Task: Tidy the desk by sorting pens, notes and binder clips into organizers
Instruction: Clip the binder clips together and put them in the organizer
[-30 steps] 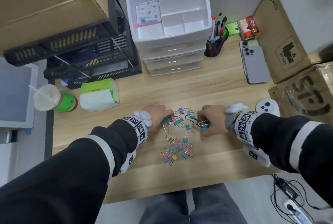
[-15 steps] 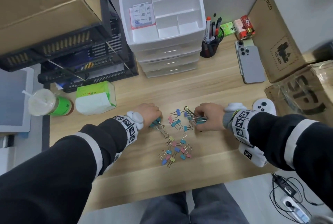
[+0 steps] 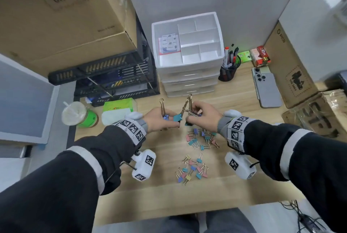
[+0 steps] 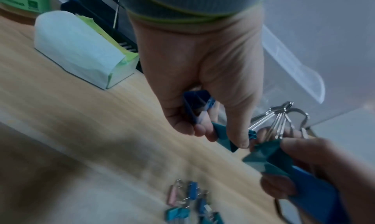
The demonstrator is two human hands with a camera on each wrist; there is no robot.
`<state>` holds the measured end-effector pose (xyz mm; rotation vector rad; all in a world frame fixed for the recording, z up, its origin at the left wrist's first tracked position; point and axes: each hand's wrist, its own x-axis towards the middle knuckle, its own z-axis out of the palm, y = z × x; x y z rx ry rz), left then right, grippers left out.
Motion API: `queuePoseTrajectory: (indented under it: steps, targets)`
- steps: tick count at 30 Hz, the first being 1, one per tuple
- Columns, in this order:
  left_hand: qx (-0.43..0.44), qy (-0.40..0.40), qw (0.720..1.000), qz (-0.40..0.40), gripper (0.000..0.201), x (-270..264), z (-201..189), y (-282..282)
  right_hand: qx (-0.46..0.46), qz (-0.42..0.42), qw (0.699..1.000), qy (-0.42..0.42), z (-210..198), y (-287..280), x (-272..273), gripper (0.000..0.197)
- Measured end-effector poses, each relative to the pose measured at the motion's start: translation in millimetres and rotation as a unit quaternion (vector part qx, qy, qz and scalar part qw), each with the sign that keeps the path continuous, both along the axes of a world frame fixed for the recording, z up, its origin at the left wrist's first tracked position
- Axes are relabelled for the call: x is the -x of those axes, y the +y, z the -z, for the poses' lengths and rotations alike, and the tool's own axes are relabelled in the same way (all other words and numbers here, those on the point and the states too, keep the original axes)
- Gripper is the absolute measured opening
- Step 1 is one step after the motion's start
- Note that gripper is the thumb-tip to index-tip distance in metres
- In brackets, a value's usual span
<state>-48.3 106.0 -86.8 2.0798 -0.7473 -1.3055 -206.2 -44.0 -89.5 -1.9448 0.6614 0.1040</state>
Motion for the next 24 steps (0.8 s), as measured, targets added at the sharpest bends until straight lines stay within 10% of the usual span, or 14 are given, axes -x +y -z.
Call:
queuePoseTrajectory:
  steps: [13,24]
  targets:
    - [-0.039,0.199,0.978,0.052,0.007,0.0,-37.7,-16.7,-0.14,-0.015,0.99,0.006,-30.0,-3.6,-12.1,0.014]
    - [-0.01,0.09,0.995,-0.029,0.024,8.0,-48.3,-46.0,-0.197,0.05,0.979,0.032,-23.8,-22.6,-10.5,0.036]
